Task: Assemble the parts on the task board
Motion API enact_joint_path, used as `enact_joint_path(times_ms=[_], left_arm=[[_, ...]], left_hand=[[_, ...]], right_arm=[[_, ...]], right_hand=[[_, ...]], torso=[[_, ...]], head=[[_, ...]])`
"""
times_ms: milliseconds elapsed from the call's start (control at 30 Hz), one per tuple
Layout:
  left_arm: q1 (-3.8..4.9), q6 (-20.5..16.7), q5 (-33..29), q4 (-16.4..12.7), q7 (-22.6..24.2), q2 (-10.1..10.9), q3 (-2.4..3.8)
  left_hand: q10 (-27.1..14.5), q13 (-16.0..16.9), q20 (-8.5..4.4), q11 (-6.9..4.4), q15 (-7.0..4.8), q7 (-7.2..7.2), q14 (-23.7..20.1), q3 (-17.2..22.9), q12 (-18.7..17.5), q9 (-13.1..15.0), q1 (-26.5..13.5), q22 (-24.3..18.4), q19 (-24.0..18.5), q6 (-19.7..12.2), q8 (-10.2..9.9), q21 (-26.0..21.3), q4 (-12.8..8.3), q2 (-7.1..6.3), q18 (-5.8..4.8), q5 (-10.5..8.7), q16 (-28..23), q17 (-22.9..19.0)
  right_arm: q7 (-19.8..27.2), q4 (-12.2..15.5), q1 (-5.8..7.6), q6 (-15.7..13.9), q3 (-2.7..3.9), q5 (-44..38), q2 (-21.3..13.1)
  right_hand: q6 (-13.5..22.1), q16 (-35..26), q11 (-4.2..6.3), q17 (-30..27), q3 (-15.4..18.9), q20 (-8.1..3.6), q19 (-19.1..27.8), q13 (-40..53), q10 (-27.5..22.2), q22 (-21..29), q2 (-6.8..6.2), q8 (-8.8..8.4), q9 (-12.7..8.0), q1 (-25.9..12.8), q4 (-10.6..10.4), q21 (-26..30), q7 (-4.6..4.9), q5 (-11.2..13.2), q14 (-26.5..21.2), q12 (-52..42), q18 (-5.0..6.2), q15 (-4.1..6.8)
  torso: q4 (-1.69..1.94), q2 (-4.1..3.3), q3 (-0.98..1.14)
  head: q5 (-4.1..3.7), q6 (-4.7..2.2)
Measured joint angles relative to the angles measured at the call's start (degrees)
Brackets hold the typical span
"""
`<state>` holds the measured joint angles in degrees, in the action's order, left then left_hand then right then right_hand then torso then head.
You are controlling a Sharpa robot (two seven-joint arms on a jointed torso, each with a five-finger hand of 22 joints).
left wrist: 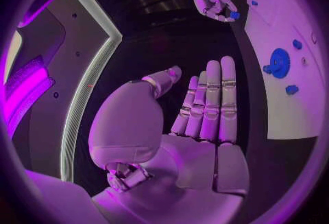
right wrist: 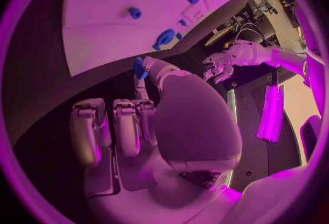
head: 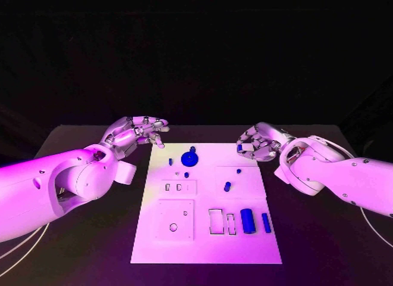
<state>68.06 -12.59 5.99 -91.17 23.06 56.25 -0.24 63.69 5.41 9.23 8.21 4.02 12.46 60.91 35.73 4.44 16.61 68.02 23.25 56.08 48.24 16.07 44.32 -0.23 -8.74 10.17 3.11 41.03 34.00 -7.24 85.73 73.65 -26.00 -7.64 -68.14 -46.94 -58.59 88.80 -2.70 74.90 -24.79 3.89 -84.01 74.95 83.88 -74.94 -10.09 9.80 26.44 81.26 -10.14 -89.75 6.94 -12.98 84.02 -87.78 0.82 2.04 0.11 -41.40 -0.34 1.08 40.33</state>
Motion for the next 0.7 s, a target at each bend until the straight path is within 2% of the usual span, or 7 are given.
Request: enact_joint_path(times_ms=[133, 333, 700], left_arm=[[0.0, 0.03, 0.0, -0.02, -0.03, -0.12, 0.0], [0.0, 0.05, 0.0, -0.02, -0.06, -0.37, 0.0], [0.0, 0.08, -0.01, 0.01, -0.09, -0.47, 0.0]], left_hand=[[0.0, 0.0, 0.0, 0.0, 0.0, 0.0, 0.0, 0.0, 0.0, 0.0, 0.0, 0.0, 0.0, 0.0, 0.0, 0.0, 0.0, 0.0, 0.0, 0.0, 0.0, 0.0], [0.0, 0.0, 0.0, 0.0, 0.0, 0.0, 0.0, 0.0, 0.0, -0.01, 0.0, -0.01, 0.0, 0.0, 0.0, 0.0, 0.0, 0.0, 0.0, 0.0, 0.0, 0.0], [0.0, 0.0, 0.0, 0.0, 0.0, 0.0, 0.0, 0.0, 0.0, -0.02, 0.0, -0.01, 0.01, 0.0, 0.0, 0.0, 0.0, 0.0, 0.0, 0.0, 0.0, 0.0]], right_arm=[[-1.8, 3.4, 0.03, -0.34, 0.0, -0.01, 1.81], [-3.69, 6.06, -0.72, -0.56, -0.05, -0.56, 5.59], [-7.77, 5.51, -4.29, -1.37, -0.54, -4.45, 12.27]], right_hand=[[0.03, 0.0, 0.0, 0.0, -0.02, 0.0, 0.0, 0.0, 0.0, 0.0, 0.13, 0.1, 0.14, -0.14, -0.02, 0.0, 0.03, 0.03, 0.0, 0.0, 0.01, 0.0], [0.12, 0.0, 0.0, 0.05, -0.02, 0.0, 0.0, -0.01, 0.0, 0.01, 0.13, 0.1, 0.14, -0.14, -0.02, 0.0, 0.12, 0.04, 0.0, 0.0, 0.01, 0.0], [-0.07, 0.0, 0.0, 0.04, -0.02, 0.01, 0.0, -0.01, 0.0, 0.02, 0.13, 0.09, 0.14, -0.14, -0.03, 0.0, -0.09, 0.04, 0.0, 0.24, 0.0, 0.0]], torso=[[0.04, 0.05, -0.07], [0.07, 0.05, -0.1], [0.03, -0.12, -0.09]], head=[[0.11, 0.15], [0.3, 0.15], [1.04, 0.45]])
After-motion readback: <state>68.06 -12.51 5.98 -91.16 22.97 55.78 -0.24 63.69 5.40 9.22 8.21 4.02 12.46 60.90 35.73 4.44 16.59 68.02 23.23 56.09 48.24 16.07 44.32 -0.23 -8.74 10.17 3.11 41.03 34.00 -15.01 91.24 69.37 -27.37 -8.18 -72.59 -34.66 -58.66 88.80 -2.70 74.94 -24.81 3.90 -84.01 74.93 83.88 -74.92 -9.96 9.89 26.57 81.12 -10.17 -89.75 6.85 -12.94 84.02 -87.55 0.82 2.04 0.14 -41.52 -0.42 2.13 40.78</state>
